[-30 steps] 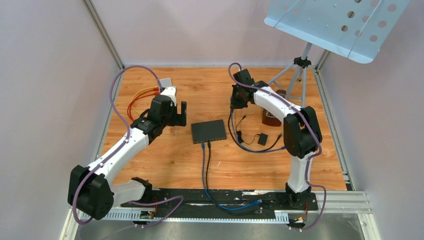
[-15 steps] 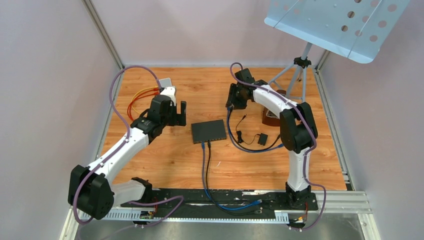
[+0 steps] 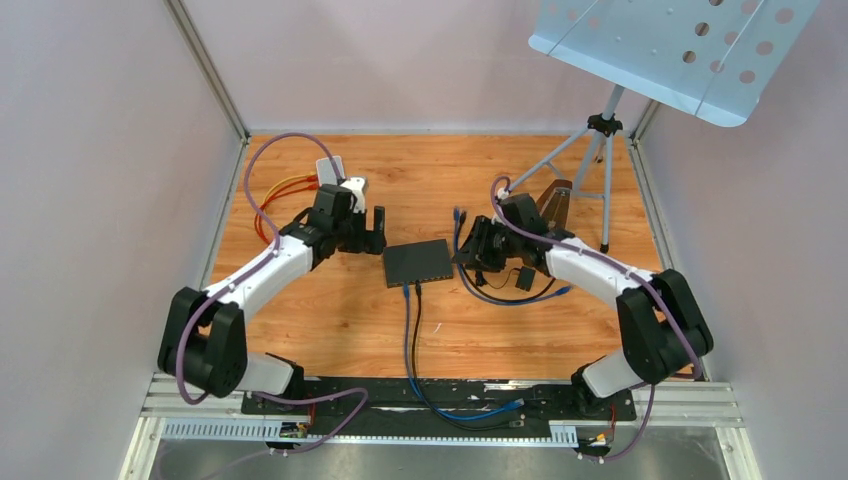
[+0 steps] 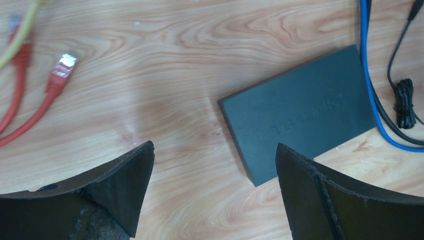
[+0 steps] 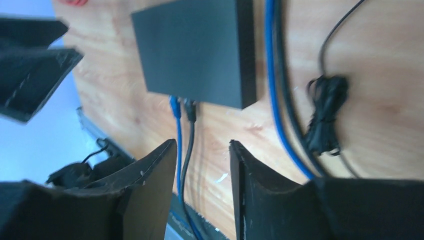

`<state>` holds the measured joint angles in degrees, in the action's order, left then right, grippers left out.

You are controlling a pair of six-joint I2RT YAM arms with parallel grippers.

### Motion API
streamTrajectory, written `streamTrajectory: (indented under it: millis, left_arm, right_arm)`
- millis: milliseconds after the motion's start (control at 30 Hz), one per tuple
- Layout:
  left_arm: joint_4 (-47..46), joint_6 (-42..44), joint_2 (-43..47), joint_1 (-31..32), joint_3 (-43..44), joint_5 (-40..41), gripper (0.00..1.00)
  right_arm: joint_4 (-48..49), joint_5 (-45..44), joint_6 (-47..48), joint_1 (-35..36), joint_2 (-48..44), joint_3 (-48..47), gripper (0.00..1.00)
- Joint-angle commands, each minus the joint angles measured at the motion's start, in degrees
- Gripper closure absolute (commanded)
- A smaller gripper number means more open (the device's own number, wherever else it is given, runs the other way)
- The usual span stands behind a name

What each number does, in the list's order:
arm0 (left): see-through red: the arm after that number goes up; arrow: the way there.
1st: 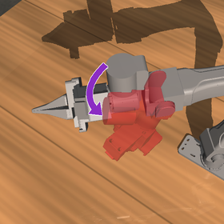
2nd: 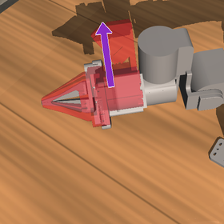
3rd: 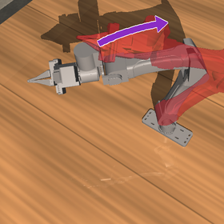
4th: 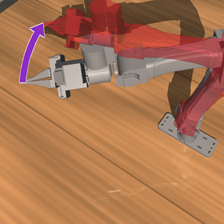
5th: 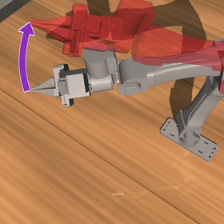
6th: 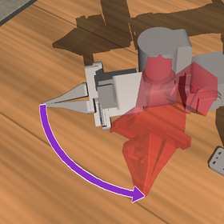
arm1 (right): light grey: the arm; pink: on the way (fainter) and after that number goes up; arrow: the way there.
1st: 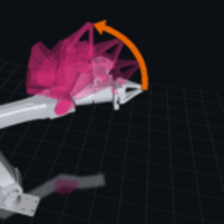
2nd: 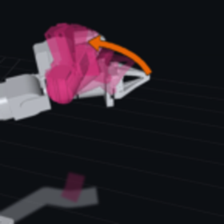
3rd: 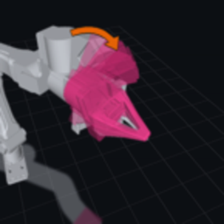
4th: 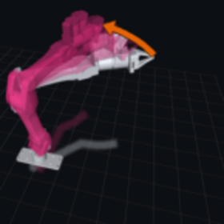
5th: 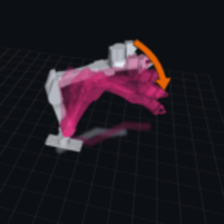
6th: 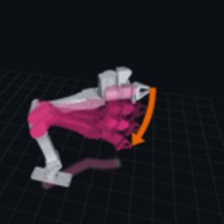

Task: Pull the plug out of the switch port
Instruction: Place the connector at the center of the board, then pull the connector from the switch port.

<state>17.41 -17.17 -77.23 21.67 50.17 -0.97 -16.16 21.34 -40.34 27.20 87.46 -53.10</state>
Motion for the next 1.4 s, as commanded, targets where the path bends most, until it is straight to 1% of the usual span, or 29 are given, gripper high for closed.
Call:
streamTrajectory:
  millis: [0, 167, 367, 600, 767, 933, 1133, 1367]
  left_arm:
    - [-1.5, 3.0, -5.8, -0.3, 5.8, -8.7, 0.03]
    - [-0.6, 3.4, -12.4, -0.3, 9.6, -13.5, 0.08]
    - [-1.4, 3.7, -15.3, -0.3, 8.9, -17.1, 0.13]
    - [-0.5, 5.4, -17.4, -0.3, 7.8, -17.3, 0.14]
    - [-1.3, 4.5, -17.7, -0.3, 6.7, -17.6, 0.15]
    - [-1.4, 3.9, -17.5, -0.3, 5.8, -17.3, 0.17]
    - [-2.0, 2.4, -17.5, -0.3, 4.6, -17.3, 0.21]
    - [-3.6, -0.6, -17.9, -0.3, 2.5, -17.3, 0.25]
  right_arm:
    - [19.5, 9.7, -10.8, 2.4, -3.3, 8.8, 0.57]
    - [28.7, 11.6, -17.1, 6.1, 0.6, 12.2, 0.58]
    - [36.9, 11.1, -23.6, 9.5, 8.2, 12.6, 0.60]
    - [38.2, 2.9, -28.0, 12.9, 11.3, 12.5, 0.59]
    - [40.1, -1.3, -31.1, 13.2, 13.6, 13.8, 0.58]
    - [41.5, -6.1, -31.5, 13.6, 14.3, 15.3, 0.58]
    - [46.5, -6.0, -32.8, 13.7, 17.2, 15.9, 0.58]
    - [50.6, -9.8, -34.4, 14.3, 17.8, 17.8, 0.59]
